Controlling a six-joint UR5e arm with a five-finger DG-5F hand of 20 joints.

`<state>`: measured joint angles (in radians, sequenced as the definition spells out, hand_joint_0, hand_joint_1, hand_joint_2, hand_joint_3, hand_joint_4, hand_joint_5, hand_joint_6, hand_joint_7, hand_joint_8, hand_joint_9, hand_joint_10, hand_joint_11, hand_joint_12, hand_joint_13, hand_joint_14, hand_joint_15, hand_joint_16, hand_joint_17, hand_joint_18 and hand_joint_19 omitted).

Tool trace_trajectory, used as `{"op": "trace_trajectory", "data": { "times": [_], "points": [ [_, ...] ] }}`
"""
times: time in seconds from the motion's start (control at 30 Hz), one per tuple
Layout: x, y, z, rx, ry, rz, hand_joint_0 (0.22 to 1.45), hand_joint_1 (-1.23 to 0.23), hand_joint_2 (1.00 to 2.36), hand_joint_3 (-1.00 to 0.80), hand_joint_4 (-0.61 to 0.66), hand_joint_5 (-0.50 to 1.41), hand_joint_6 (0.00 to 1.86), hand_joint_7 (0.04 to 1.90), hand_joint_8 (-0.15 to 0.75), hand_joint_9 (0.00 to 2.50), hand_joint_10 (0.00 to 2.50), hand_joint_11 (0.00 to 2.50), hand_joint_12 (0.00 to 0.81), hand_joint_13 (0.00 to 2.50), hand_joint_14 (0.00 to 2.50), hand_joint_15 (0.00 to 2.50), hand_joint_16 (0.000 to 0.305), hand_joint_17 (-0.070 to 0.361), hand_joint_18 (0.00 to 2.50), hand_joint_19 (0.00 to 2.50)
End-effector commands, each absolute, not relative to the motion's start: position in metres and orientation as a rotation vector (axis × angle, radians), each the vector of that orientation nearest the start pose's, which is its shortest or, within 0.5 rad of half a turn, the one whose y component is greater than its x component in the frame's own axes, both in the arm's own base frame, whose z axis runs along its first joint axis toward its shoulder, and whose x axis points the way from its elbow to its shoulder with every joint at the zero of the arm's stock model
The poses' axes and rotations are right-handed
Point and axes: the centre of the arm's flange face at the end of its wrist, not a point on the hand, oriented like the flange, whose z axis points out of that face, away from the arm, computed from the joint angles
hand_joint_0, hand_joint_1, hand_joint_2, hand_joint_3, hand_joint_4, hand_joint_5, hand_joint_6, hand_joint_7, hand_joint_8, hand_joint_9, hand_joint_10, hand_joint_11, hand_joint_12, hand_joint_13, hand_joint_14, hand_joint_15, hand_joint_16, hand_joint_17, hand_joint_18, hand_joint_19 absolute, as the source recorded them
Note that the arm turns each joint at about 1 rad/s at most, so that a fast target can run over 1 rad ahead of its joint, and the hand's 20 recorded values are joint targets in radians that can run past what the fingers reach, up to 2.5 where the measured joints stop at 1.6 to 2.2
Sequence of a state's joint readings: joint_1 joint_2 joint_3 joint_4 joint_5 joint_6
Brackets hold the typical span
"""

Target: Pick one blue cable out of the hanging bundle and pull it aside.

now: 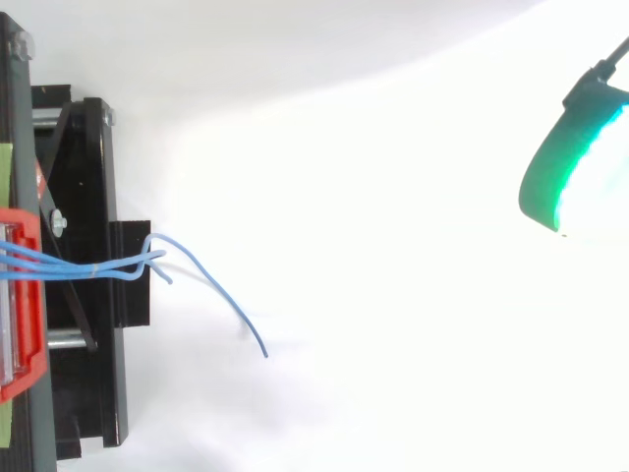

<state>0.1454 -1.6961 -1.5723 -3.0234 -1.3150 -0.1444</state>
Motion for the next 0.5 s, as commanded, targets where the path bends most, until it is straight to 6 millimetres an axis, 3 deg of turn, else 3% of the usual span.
{"op": "trace_trajectory", "data": {
  "times": [0.0,0.1,0.27,0.47],
  "points": [
    [0.556,-0.079,0.431,1.176,1.205,1.021,0.5,-0.76,1.0,-0.5,0.12,-0.25,0.5,0.74,0.236,0.39,0.01,0.23,0.376,0.54,0.01,0.19,0.047,0.106,0.51,0.23],
    [0.567,-0.074,0.409,1.216,1.229,1.045,0.52,-0.81,1.0,-0.5,0.12,-0.25,0.5,0.74,0.238,0.41,0.01,0.27,0.358,0.6,0.01,0.22,0.044,0.099,0.58,0.23],
    [0.573,-0.072,0.405,1.205,1.222,1.063,0.55,-0.84,1.0,-0.5,0.13,-0.24,0.5,0.76,0.241,0.45,0.01,0.33,0.331,0.71,0.01,0.27,0.038,0.086,0.69,0.24],
    [0.595,-0.069,0.375,1.208,1.211,1.075,0.56,-0.86,1.0,-0.5,0.14,-0.23,0.5,0.77,0.251,0.51,0.01,0.36,0.31,0.76,0.01,0.27,0.035,0.08,0.76,0.21]
  ]
}}
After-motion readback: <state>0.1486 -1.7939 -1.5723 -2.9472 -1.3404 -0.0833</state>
